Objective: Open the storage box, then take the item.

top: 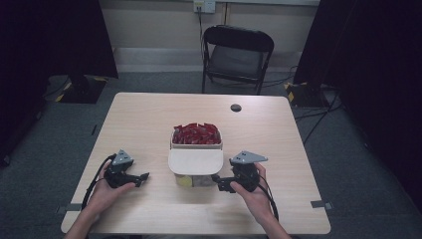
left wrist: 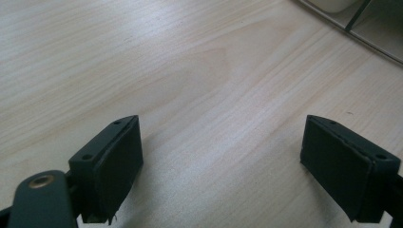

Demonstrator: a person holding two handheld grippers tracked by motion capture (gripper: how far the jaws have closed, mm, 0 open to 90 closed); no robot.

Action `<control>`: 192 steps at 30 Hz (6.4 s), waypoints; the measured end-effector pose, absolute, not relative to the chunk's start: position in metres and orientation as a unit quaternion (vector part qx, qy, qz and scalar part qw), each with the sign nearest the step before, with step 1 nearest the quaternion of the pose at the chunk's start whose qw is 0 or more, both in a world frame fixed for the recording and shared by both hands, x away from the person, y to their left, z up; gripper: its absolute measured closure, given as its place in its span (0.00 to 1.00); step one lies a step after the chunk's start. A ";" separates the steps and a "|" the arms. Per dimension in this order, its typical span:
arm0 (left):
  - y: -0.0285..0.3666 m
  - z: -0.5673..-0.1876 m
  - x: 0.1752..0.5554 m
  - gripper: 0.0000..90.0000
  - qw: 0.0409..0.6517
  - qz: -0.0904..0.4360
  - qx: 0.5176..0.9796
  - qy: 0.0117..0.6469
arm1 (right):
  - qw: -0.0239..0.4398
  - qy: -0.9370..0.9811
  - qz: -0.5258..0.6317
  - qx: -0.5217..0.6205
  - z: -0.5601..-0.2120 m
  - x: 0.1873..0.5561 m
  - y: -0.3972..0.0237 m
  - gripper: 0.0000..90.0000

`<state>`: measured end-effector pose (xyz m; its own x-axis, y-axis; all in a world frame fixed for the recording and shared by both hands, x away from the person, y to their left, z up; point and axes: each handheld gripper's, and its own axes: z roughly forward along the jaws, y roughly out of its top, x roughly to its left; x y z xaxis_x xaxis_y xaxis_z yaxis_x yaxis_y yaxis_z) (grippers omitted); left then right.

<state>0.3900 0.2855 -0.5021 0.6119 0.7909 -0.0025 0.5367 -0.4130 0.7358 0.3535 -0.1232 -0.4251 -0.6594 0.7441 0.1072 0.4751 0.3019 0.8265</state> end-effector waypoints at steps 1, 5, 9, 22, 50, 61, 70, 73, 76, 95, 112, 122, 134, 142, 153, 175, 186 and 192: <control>0.286 -0.502 0.390 0.15 0.360 0.176 0.823 0.403 | 0.150 0.794 0.448 0.383 -0.425 0.354 -0.123 0.16; 0.286 -0.502 0.390 0.15 0.360 0.176 0.823 0.403 | 0.150 0.793 0.450 0.383 -0.423 0.355 -0.122 0.16; 0.285 -0.502 0.390 0.15 0.361 0.176 0.822 0.404 | 0.150 0.792 0.452 0.382 -0.421 0.356 -0.121 0.16; 0.286 -0.502 0.390 0.15 0.360 0.177 0.823 0.403 | 0.150 0.790 0.458 0.380 -0.412 0.363 -0.120 0.16; 0.286 -0.502 0.390 0.15 0.360 0.177 0.822 0.403 | 0.146 0.784 0.476 0.371 -0.400 0.377 -0.111 0.16; 0.286 -0.502 0.390 0.15 0.361 0.177 0.822 0.403 | 0.145 0.777 0.488 0.370 -0.395 0.383 -0.111 0.16; 0.286 -0.502 0.390 0.15 0.360 0.177 0.823 0.403 | 0.146 0.774 0.491 0.373 -0.393 0.388 -0.112 0.16; 0.285 -0.502 0.390 0.15 0.361 0.177 0.822 0.404 | 0.144 0.774 0.491 0.373 -0.392 0.389 -0.113 0.16; 0.285 -0.502 0.390 0.15 0.361 0.177 0.822 0.404 | 0.143 0.773 0.492 0.374 -0.391 0.391 -0.113 0.16; 0.286 -0.502 0.390 0.15 0.360 0.177 0.823 0.403 | 0.143 0.768 0.493 0.383 -0.386 0.397 -0.117 0.16; 0.285 -0.502 0.390 0.15 0.361 0.176 0.822 0.404 | 0.143 0.760 0.501 0.388 -0.379 0.409 -0.117 0.16; 0.285 -0.502 0.390 0.15 0.361 0.176 0.822 0.404 | 0.143 0.759 0.503 0.387 -0.378 0.416 -0.115 0.16; 0.286 -0.502 0.390 0.15 0.362 0.177 0.822 0.402 | 0.136 0.752 0.505 0.401 -0.382 0.427 -0.113 0.16; 0.288 -0.500 0.389 0.18 0.356 0.175 0.823 0.406 | 0.142 0.748 0.500 0.411 -0.383 0.430 -0.116 0.15; 0.291 -0.488 0.388 0.23 0.380 0.156 0.805 0.428 | 0.137 0.748 0.498 0.416 -0.385 0.429 -0.118 0.15; 0.275 -0.463 0.372 0.25 0.423 0.156 0.805 0.386 | 0.136 0.749 0.501 0.412 -0.384 0.431 -0.116 0.14; 0.258 -0.452 0.366 0.28 0.444 0.138 0.809 0.361 | 0.142 0.746 0.499 0.417 -0.382 0.429 -0.122 0.15; 0.252 -0.446 0.364 0.28 0.462 0.126 0.799 0.365 | 0.144 0.745 0.502 0.416 -0.382 0.429 -0.122 0.15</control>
